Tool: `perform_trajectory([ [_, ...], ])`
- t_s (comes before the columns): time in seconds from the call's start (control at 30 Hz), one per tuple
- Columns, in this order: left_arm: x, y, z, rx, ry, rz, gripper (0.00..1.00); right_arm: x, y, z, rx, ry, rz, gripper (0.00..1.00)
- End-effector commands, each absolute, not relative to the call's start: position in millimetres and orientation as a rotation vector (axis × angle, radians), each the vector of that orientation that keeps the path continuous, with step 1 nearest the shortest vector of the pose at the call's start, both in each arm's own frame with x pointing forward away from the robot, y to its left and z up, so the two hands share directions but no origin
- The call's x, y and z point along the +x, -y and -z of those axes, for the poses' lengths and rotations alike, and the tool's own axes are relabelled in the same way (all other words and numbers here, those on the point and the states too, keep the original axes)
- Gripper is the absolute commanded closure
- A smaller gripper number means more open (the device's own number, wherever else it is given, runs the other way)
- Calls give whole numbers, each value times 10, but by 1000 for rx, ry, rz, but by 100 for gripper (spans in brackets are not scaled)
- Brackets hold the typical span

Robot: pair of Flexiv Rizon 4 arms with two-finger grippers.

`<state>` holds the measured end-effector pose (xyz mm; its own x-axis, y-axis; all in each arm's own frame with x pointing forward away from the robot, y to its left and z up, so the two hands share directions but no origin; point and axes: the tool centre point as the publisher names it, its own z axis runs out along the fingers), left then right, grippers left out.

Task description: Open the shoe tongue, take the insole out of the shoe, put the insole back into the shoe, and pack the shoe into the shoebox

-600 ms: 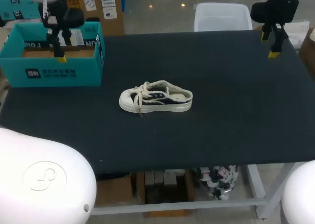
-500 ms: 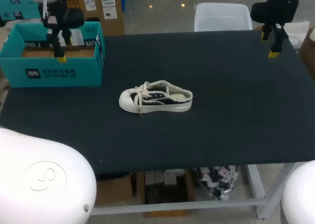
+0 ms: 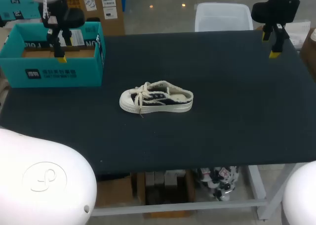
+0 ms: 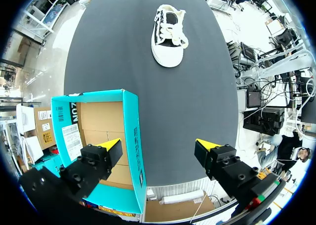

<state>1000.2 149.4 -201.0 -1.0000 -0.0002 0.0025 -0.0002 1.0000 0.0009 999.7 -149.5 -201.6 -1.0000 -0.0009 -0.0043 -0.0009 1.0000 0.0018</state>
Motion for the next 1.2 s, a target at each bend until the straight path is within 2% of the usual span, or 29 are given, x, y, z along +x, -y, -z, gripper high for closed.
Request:
perform_trajectory([
  [0.03, 10001, -1496, 2009, 0, 3139, 1, 0, 9996, 1497, 2012, -1, -3138, -2, 0],
  [0.5, 9835, -1275, 1965, 215, 3115, -6, 0, 9887, 1331, 2172, 93, -3121, -275, 0],
  [0.97, 9613, -918, 1974, 857, 2815, -158, 0, 9738, 673, 2661, 156, -2988, -615, 0],
  [1.2, 9497, -752, 2077, 983, 2765, -108, 0, 9663, 323, 2891, 157, -2923, -742, 0],
])
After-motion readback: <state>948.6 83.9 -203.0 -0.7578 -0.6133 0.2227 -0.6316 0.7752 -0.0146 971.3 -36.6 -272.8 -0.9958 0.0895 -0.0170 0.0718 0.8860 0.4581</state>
